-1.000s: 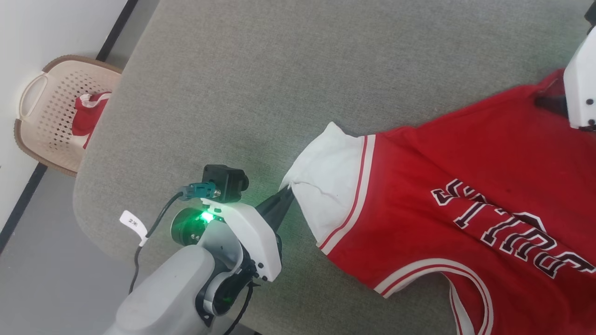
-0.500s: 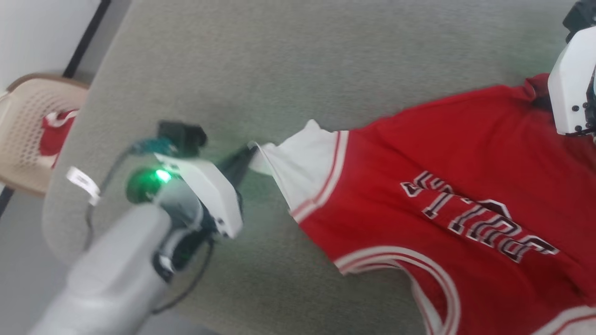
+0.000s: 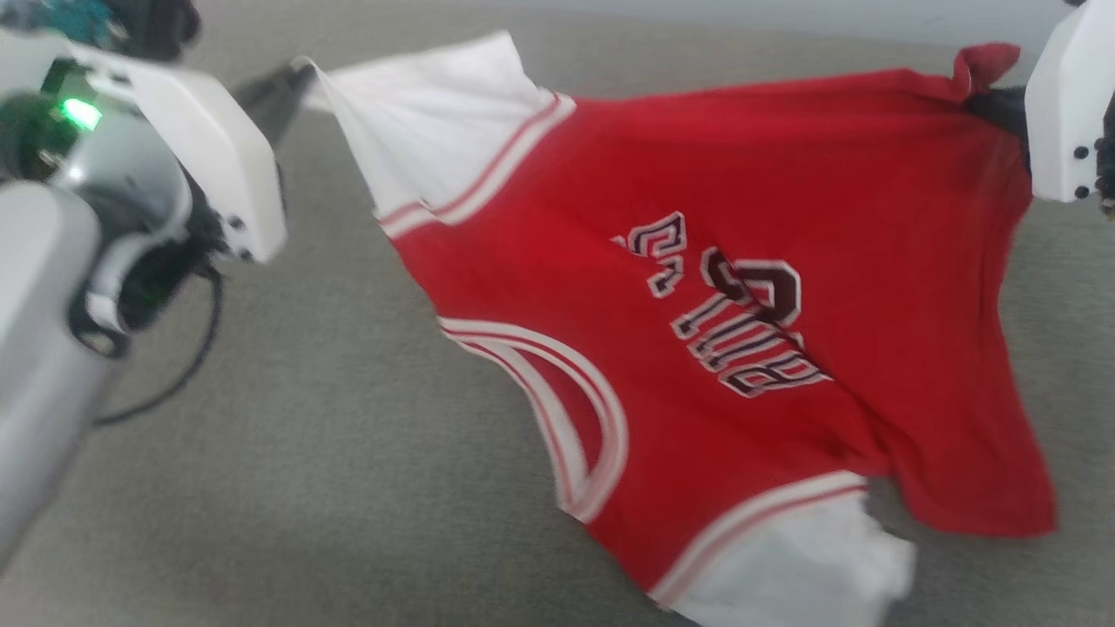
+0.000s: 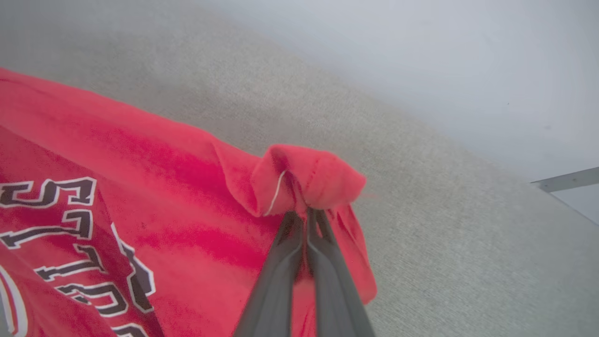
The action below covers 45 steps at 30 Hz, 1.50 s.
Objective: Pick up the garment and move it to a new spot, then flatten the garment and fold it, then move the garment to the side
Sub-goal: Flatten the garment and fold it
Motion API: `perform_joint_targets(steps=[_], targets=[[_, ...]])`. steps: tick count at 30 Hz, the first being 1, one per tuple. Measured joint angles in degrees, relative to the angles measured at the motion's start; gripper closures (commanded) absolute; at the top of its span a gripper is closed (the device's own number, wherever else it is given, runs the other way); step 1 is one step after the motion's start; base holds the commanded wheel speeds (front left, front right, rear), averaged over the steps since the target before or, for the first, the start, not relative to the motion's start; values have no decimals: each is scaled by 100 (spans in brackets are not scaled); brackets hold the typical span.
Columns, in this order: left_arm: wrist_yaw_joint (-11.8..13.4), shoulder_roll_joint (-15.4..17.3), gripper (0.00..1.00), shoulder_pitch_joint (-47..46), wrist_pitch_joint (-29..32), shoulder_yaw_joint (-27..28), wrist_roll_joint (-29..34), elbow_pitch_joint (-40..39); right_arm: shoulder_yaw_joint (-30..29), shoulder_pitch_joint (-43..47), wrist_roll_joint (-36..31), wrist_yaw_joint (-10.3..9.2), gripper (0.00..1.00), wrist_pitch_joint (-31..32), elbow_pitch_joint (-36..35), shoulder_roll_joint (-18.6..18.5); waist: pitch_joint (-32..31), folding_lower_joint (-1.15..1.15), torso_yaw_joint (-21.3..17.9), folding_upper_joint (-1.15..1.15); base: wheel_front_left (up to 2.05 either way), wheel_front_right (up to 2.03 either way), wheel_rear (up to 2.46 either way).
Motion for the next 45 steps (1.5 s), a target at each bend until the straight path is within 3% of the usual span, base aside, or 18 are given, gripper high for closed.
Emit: perform_joint_targets(steps=[11,20,29,33,39,41,45], targets=[[-143,304,100,-1177,833,78,7,238,-376,-107,13,0,100,-32,-644,33,-543,0,-671,0,0,0,0],[-291,118,100,-1912,810,3,289,837,-656,-214,-315,0,100,-198,-739,265,-678,0,-960,0,0,0,0],[-635,-514,100,-3020,-690,-56,998,1939,-1244,-975,-1351,-1,100,-1593,138,909,-162,0,-1040,0,0,0,0],[-636,-810,100,-3782,-1740,-36,1448,2552,-1443,-1508,-1835,0,100,-2386,759,1228,209,0,-1061,0,0,0,0],[-557,-1026,100,-4747,-3597,24,2095,3153,-1552,-2310,-2749,0,100,-4128,1460,1488,732,0,-1058,0,0,0,0],[-558,-1068,100,-4951,-3840,38,2229,3242,-1521,-2414,-3004,0,100,-4624,1650,1537,855,0,-1032,0,0,0,0],[-766,-1176,100,-4977,-3933,49,2426,3242,-1272,-2449,-3121,0,100,-4810,2173,1608,946,0,-906,0,0,0,0]])
